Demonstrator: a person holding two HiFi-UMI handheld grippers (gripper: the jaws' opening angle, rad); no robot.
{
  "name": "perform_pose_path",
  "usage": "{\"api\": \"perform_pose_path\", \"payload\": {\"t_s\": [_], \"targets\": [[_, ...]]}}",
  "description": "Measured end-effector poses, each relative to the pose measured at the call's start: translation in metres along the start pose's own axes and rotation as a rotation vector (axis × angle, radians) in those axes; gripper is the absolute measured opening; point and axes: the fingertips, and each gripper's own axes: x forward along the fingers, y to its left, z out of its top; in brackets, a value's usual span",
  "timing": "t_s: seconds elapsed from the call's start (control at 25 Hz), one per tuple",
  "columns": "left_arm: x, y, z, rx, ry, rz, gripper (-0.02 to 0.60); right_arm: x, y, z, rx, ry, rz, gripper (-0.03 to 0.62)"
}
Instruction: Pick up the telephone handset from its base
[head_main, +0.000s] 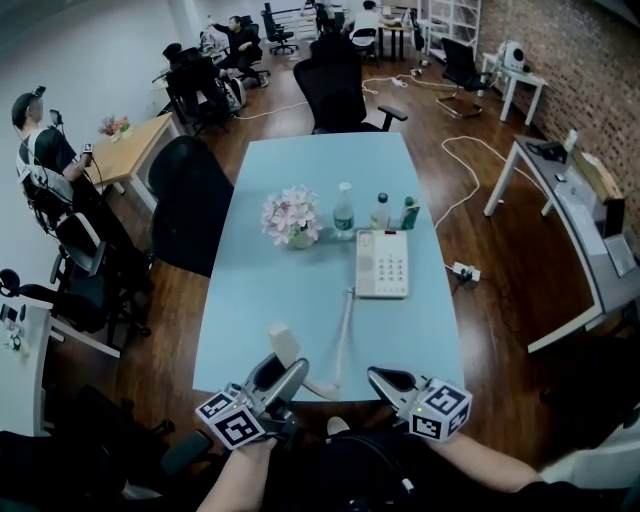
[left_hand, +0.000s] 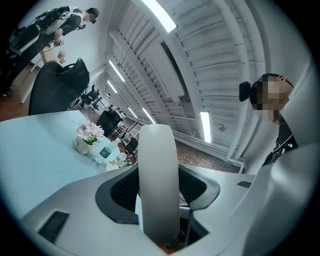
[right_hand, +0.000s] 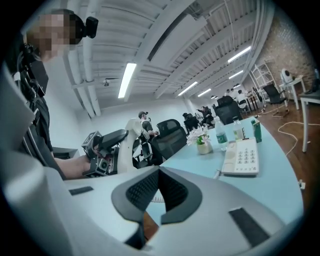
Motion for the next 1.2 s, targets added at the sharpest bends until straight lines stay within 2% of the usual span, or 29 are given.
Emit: {"api": "perform_pose_path", "payload": {"t_s": [0.2,0.32,0.48,0.64,0.88,1.04,1.2], "targets": [[-0.006,-0.003,-0.004,-0.014,-0.012,-0.01,0.225,-0.003,0.005,-0.003,-0.011,0.004,-0.002,0.014],[-0.007,-0.007,0.0,0.01,-0.02,-0.011,0.225,-0.001,0.007,-0.005,-0.017,0.01,0.002,0.014],[-0.012,-0.007,-0.005,-0.016,-0.028,-0.019,0.225,0.001,0.009,-0.008,-0.024,0.018,0.008,0.014],[-0.014,-0.008,-0.002,0.015,-0.022,0.001,0.225,0.002,0.011,-0.009,-0.067,0.024,-0.012,0.014],[-0.006,-0.002,-0.004,-0.043,-0.023,-0.012,0.225,0.002,0.009,-0.009,-0.075,0.024,-0.024,0.012],[-0.002,-0.007,0.003,-0.013,-0.022,-0.015,0.225,-0.002,0.009,-0.007,-0.068,0.012,-0.028,0.012],[-0.001,0.0,-0.003,-0.06,-0.016,-0.02,0.225,-0.001,0.011,-0.006,-0.08,0.012,-0.018,0.012]]}}
